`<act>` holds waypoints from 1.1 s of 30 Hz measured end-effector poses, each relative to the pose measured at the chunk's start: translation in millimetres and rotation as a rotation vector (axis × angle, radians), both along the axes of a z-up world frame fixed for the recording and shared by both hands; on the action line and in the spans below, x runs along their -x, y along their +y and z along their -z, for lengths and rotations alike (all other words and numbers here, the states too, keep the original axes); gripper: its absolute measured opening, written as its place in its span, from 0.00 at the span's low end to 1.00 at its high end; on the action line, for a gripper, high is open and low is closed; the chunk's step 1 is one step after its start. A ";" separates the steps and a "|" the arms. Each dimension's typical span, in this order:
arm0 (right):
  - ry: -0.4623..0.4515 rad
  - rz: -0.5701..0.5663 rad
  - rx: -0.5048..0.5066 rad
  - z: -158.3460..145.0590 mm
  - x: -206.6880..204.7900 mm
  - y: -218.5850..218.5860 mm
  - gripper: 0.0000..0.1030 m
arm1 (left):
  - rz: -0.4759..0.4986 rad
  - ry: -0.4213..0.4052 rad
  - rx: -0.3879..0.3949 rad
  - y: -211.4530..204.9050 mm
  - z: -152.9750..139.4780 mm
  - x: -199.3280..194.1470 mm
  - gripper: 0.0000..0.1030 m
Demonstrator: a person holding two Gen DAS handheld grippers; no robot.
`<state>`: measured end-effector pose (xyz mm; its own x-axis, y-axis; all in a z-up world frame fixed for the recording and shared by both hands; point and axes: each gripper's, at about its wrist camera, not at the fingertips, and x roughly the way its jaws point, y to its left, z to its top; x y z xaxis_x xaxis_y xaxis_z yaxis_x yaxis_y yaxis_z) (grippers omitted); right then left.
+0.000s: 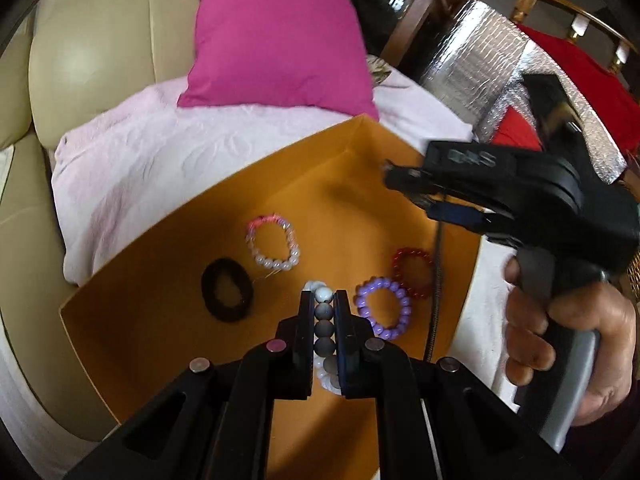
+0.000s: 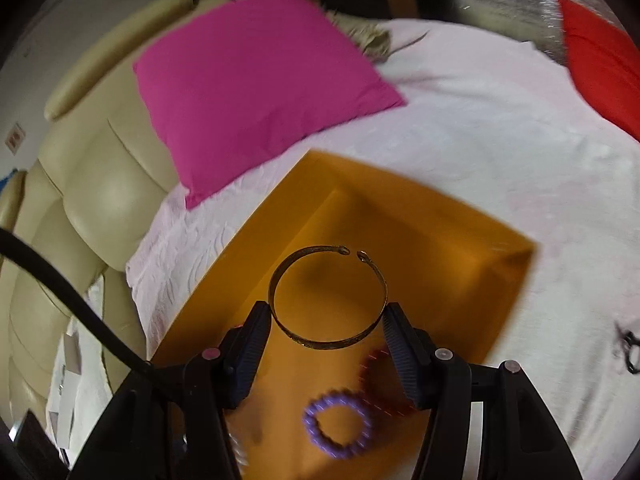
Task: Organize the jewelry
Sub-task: 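Carry both items into the orange box and open both tools, then move both open tools back to the black hair tie and maroon bangle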
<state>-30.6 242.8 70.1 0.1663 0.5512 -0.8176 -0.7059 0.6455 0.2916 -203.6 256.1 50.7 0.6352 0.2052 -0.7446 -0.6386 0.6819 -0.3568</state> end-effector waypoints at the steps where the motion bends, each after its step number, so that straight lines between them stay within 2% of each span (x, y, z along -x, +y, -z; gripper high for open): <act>1: 0.007 -0.005 0.020 4.3 -0.5 6.6 0.59 | 0.002 0.010 0.011 0.9 3.0 -3.4 0.09; 5: 0.047 -0.013 0.102 28.3 -2.6 35.3 0.59 | -0.007 0.046 0.085 9.0 19.4 -0.2 0.09; 11: 0.114 0.027 0.133 46.0 -13.9 45.7 0.65 | -0.041 0.098 0.097 16.7 28.1 -1.7 0.10; 12: 0.122 0.032 0.123 45.1 -15.7 44.9 0.66 | -0.045 0.109 0.098 17.4 29.3 -2.8 0.15; 13: 0.132 0.035 0.111 43.6 -17.4 42.9 0.67 | -0.051 0.126 0.092 17.0 29.9 -4.1 0.31; 15: 0.141 0.045 0.089 39.3 -20.3 36.8 0.67 | -0.063 0.133 0.077 16.1 29.0 -5.8 0.49; 16: 0.141 0.051 0.066 35.0 -21.6 31.0 0.67 | -0.067 0.126 0.063 14.5 26.3 -6.2 0.50; 17: 0.134 0.058 0.037 28.8 -22.7 23.6 0.67 | -0.072 0.123 0.033 11.7 21.7 -7.1 0.51; 19: 0.108 0.070 -0.021 15.4 -24.4 6.6 0.67 | -0.085 0.111 -0.034 5.2 12.1 -9.0 0.62; 20: 0.092 0.076 -0.046 8.8 -25.0 -2.5 0.67 | -0.089 0.093 -0.064 1.2 6.6 -9.9 0.64; 24: -0.007 0.138 -0.177 -28.0 -29.0 -59.5 0.67 | -0.090 0.081 -0.238 -23.1 -14.1 -19.0 0.67; 26: -0.068 0.184 -0.225 -45.7 -30.6 -100.6 0.65 | -0.082 0.073 -0.295 -33.9 -19.9 -23.6 0.68; 29: -0.132 0.254 -0.247 -57.8 -32.2 -156.7 0.63 | -0.075 0.061 -0.389 -53.0 -29.8 -35.3 0.71; 33: -0.165 0.371 -0.257 -58.8 -36.6 -244.2 0.63 | -0.050 0.027 -0.510 -84.9 -43.9 -51.7 0.75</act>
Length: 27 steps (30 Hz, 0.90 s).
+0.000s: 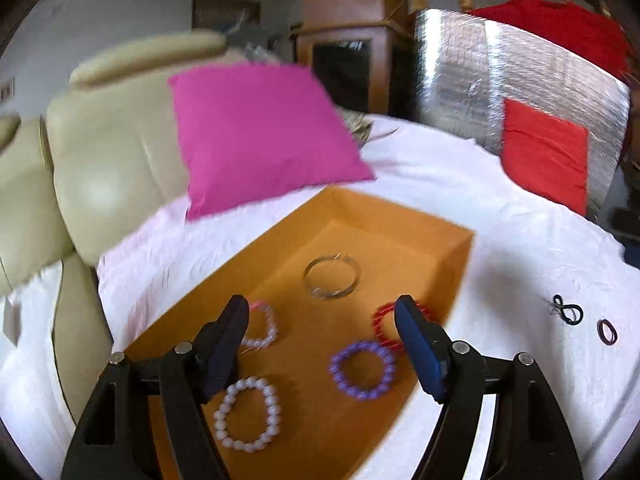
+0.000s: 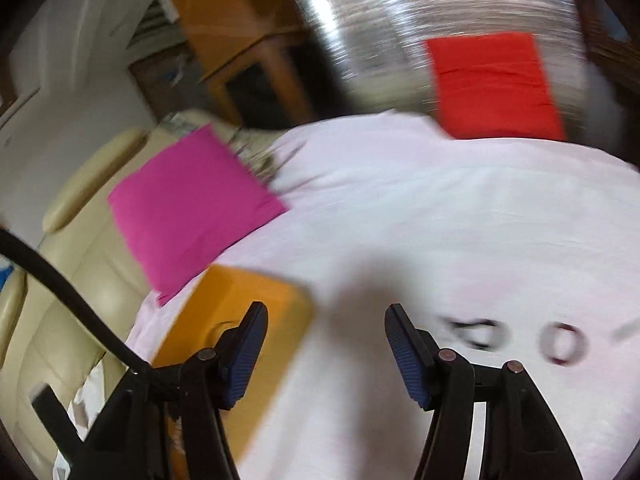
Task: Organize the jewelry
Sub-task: 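Move both open tools back to the black hair tie and maroon bangle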
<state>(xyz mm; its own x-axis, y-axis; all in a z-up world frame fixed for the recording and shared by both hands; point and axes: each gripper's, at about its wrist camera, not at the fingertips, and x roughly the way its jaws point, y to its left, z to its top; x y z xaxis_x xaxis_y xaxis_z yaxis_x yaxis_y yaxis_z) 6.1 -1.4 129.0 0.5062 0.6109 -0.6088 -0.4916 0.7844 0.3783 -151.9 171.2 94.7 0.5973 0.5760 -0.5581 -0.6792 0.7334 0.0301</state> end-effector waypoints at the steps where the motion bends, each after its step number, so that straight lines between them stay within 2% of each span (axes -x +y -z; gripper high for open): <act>1: 0.006 0.034 -0.008 2.8 -1.1 -25.0 0.63 | 0.015 -0.001 -0.027 -9.5 -1.8 -3.7 0.76; 4: 0.010 0.121 -0.003 11.4 -0.4 -87.7 0.63 | 0.070 0.013 -0.081 -35.2 -3.9 -19.0 0.79; 7: 0.007 0.194 0.003 24.4 9.7 -131.5 0.63 | 0.128 0.038 -0.124 -62.9 -1.3 -33.6 0.80; 12: 0.033 0.294 -0.021 53.9 17.3 -182.8 0.63 | 0.238 0.088 -0.149 -106.8 8.1 -62.5 0.81; 15: 0.092 0.318 -0.015 77.4 10.4 -191.0 0.63 | 0.281 0.115 -0.148 -127.0 14.8 -72.3 0.81; 17: 0.140 0.338 0.034 87.3 2.9 -195.9 0.63 | 0.309 0.138 -0.147 -139.1 20.1 -81.8 0.81; 27: 0.165 0.323 0.034 85.8 -6.4 -208.1 0.63 | 0.354 0.186 -0.164 -169.7 35.6 -104.7 0.81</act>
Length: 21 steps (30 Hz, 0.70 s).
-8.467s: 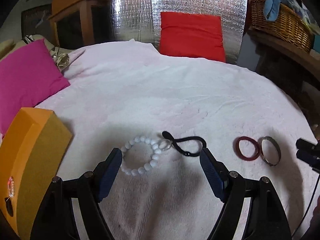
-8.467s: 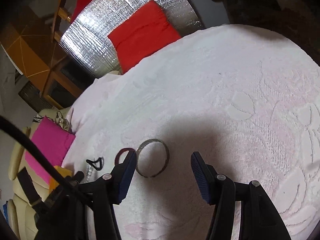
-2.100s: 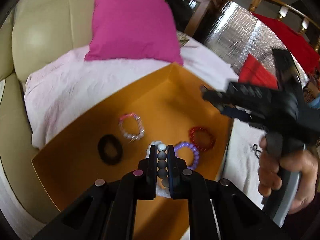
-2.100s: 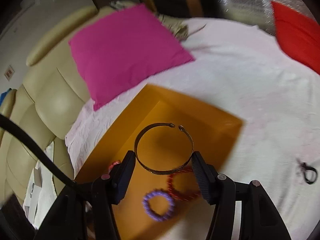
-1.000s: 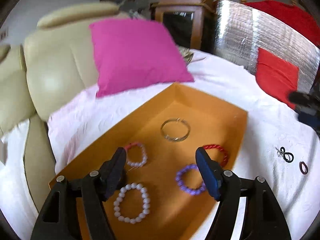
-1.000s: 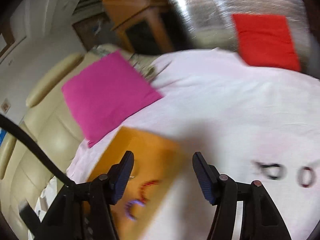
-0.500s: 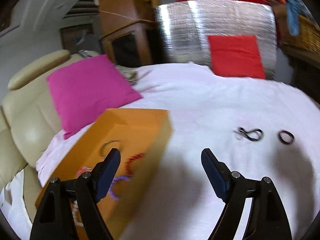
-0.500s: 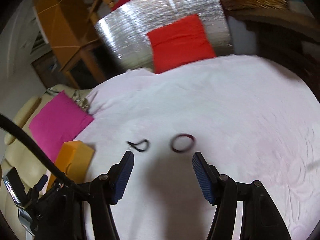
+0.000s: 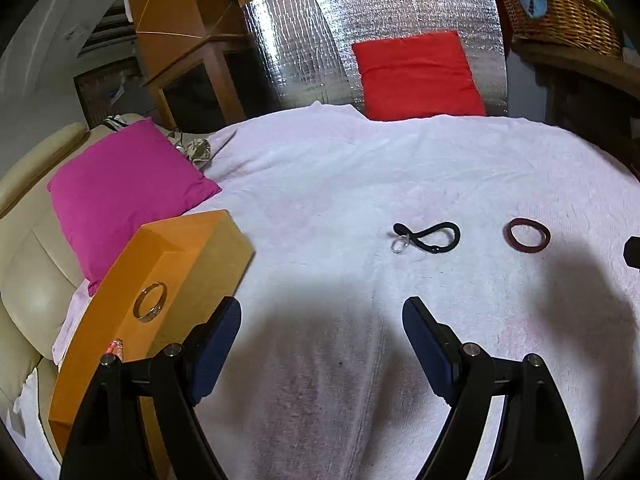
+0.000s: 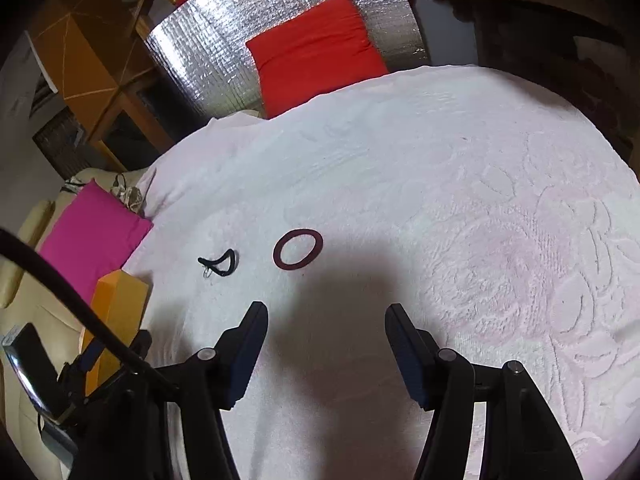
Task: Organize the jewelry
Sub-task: 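Move both open tools back to the black hair tie and maroon bangle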
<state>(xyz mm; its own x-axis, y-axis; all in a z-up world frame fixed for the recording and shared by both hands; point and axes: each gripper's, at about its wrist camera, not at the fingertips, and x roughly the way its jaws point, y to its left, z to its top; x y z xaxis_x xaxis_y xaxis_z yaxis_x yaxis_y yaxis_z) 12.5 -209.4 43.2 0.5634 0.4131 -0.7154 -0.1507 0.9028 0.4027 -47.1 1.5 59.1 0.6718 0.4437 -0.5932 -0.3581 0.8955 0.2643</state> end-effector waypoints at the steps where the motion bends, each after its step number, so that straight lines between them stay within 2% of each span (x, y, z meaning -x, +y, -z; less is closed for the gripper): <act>1: 0.001 -0.003 0.004 -0.2 -0.4 0.8 0.63 | 0.001 0.004 -0.003 -1.5 1.1 -1.6 0.81; 21: 0.076 0.029 -0.032 10.1 -3.0 -2.2 0.63 | 0.033 0.070 -0.025 -9.0 14.4 -11.4 0.81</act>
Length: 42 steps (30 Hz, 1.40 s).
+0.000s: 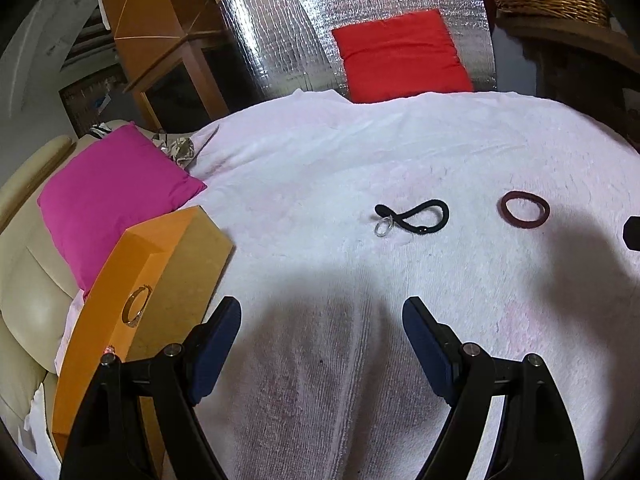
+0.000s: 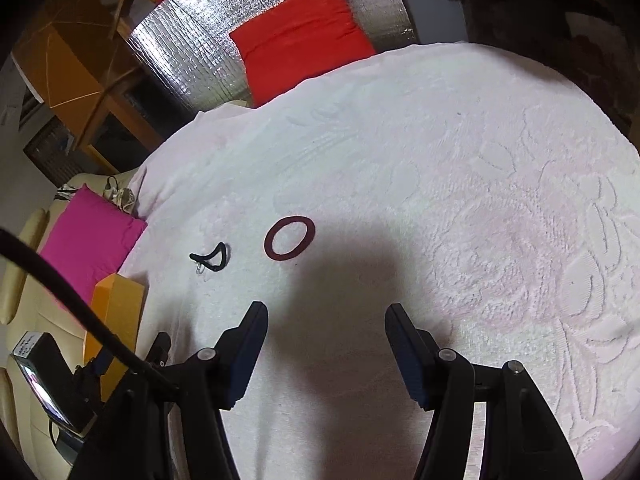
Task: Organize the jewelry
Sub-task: 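Move both open tools back to the black hair tie and maroon bangle, then grasp the black hair tie with ring with the left tool while the right tool grasps the maroon bangle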
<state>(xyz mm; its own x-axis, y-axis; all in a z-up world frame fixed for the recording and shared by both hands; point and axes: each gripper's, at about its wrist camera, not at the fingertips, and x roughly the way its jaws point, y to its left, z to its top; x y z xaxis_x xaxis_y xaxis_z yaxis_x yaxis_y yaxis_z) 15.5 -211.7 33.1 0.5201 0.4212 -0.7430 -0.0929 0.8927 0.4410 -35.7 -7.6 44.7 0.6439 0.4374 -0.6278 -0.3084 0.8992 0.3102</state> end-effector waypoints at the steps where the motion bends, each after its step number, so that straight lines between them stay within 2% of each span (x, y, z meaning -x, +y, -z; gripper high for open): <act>1: 0.005 -0.001 0.000 1.1 -0.2 1.0 0.63 | -0.001 0.004 0.003 0.8 0.6 -0.2 0.81; 17: 0.043 -0.004 0.007 10.7 -8.1 14.8 0.63 | -0.014 0.038 0.020 19.5 6.7 -0.6 0.81; 27: 0.033 0.007 0.026 13.3 -16.7 18.3 0.63 | -0.017 0.044 0.038 24.0 7.0 -2.4 0.81; 35: -0.004 -0.003 0.058 16.6 -31.6 20.5 0.63 | -0.018 0.051 0.101 30.9 9.6 -14.1 0.81; 42: -0.025 -0.036 0.069 24.3 -48.6 33.9 0.63 | -0.015 0.022 0.173 42.3 8.3 -29.0 0.81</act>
